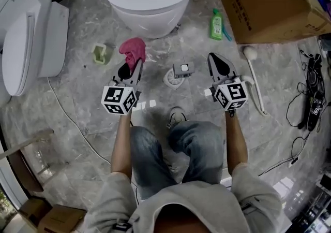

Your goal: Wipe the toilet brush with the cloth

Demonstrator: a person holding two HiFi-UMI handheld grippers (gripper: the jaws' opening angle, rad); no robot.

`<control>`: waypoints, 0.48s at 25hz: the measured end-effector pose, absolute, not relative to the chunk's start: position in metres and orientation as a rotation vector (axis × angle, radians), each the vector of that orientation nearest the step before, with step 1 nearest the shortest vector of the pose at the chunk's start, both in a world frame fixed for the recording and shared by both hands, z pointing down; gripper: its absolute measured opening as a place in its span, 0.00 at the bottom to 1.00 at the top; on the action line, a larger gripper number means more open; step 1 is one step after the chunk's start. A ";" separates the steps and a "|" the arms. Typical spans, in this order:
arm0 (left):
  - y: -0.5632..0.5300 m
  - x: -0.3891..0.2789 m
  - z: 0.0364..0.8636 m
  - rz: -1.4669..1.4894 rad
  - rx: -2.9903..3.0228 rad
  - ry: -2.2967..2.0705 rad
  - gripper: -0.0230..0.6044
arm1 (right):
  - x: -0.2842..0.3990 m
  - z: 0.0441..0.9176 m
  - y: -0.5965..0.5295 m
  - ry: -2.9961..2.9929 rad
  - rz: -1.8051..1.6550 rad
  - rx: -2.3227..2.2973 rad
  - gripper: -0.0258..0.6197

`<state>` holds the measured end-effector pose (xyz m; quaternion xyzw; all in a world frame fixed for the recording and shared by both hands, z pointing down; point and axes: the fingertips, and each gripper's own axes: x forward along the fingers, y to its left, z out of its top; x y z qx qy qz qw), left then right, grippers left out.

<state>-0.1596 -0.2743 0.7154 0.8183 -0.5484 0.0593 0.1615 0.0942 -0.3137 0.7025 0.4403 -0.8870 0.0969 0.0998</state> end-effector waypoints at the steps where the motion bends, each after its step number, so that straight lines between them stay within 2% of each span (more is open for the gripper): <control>1: -0.277 -0.163 0.706 0.170 2.324 -1.569 0.20 | 0.095 0.696 -0.316 -2.601 0.284 1.301 0.09; 12: -0.259 -0.174 0.570 0.240 2.128 -1.575 0.19 | 0.100 0.559 -0.317 -2.462 0.398 1.265 0.09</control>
